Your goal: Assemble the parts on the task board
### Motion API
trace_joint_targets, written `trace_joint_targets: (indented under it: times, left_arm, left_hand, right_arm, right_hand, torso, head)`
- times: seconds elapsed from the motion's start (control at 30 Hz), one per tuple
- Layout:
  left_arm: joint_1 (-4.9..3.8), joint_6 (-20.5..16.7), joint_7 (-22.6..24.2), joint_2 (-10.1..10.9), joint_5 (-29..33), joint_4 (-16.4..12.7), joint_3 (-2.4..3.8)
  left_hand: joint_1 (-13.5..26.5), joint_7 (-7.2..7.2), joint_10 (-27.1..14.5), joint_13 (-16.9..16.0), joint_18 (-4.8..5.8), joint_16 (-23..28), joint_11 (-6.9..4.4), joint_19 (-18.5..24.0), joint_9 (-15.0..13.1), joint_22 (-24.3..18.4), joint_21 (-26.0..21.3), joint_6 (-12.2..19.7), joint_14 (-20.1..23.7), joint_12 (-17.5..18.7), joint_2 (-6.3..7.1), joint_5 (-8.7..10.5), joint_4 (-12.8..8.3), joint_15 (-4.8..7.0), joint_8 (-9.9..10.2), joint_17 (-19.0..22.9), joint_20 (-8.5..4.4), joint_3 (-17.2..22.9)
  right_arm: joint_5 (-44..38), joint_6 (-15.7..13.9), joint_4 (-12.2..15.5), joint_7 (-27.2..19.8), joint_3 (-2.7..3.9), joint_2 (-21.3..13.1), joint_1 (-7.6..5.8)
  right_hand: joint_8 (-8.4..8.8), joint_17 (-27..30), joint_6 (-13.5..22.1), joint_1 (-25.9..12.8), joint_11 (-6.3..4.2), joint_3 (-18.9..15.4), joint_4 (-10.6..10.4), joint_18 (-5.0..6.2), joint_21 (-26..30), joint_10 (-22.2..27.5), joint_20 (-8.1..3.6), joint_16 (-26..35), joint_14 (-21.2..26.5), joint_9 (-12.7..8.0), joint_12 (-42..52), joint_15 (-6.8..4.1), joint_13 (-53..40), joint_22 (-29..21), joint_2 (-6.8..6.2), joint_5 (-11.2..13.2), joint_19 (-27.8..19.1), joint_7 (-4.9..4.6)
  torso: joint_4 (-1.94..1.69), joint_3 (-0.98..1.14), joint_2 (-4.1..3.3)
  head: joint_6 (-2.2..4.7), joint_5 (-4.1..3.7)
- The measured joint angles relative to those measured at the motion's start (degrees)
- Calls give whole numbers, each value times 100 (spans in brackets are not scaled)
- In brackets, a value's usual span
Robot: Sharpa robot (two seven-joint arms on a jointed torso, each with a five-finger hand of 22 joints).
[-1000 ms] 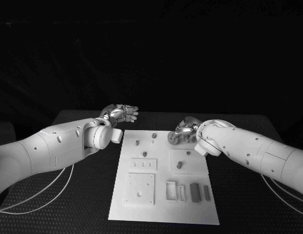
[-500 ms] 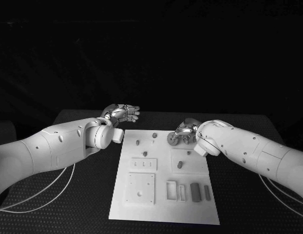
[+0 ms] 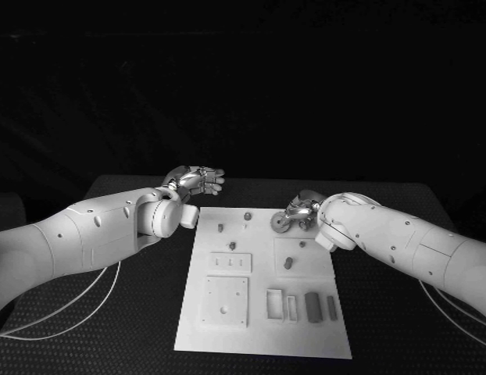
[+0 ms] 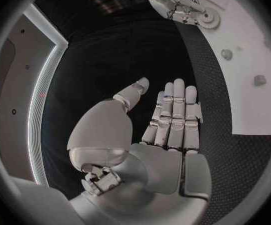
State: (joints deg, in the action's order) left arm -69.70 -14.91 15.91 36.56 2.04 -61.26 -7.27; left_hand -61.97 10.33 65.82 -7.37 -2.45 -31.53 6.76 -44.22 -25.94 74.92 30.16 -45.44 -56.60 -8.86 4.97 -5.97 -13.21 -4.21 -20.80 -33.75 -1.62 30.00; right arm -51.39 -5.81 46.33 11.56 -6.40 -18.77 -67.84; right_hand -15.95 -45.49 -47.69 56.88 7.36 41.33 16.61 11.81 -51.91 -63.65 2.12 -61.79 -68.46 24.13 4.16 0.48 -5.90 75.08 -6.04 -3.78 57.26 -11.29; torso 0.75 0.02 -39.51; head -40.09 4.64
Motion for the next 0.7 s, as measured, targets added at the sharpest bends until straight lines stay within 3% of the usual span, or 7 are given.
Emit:
trace_joint_targets:
  times: [0.37,0.57,0.7]
  left_arm:
    - [0,7,-4,-4,0,3,0]
    - [0,13,-7,-3,0,6,-1]
    - [0,16,-9,-2,0,7,-1]
  left_hand:
    - [0,21,0,0,24,0,0,0,0,-1,0,21,0,0,0,0,0,0,0,1,0,0]
    - [0,21,0,0,25,0,0,0,0,-1,0,21,0,0,0,0,0,0,0,1,0,0]
    - [0,21,0,0,26,0,0,0,0,-1,0,21,0,0,0,0,0,0,0,1,0,0]
  right_arm:
    - [-206,-134,-59,22,-19,11,1]
    - [-381,-311,-35,-1,-20,4,2]
    - [-490,-445,-23,-41,-20,-1,1]
  right_hand:
    - [73,47,202,46,43,-110,-2,-15,-1,229,42,-30,65,-49,21,63,85,-2,-46,23,-62,-18]
    - [182,102,528,23,42,-292,-11,-11,51,689,114,-29,229,-106,-12,78,197,-3,-236,23,-214,68]
    - [235,111,732,6,120,-387,-58,111,89,1111,165,-78,371,-119,-19,142,214,-4,-477,-33,-309,103]
  torso:
    - [-1,1,-1]
    - [-1,1,-1]
    - [-1,3,-1]
  head:
    - [-4,-16]
    - [2,-21]
    - [8,-20]
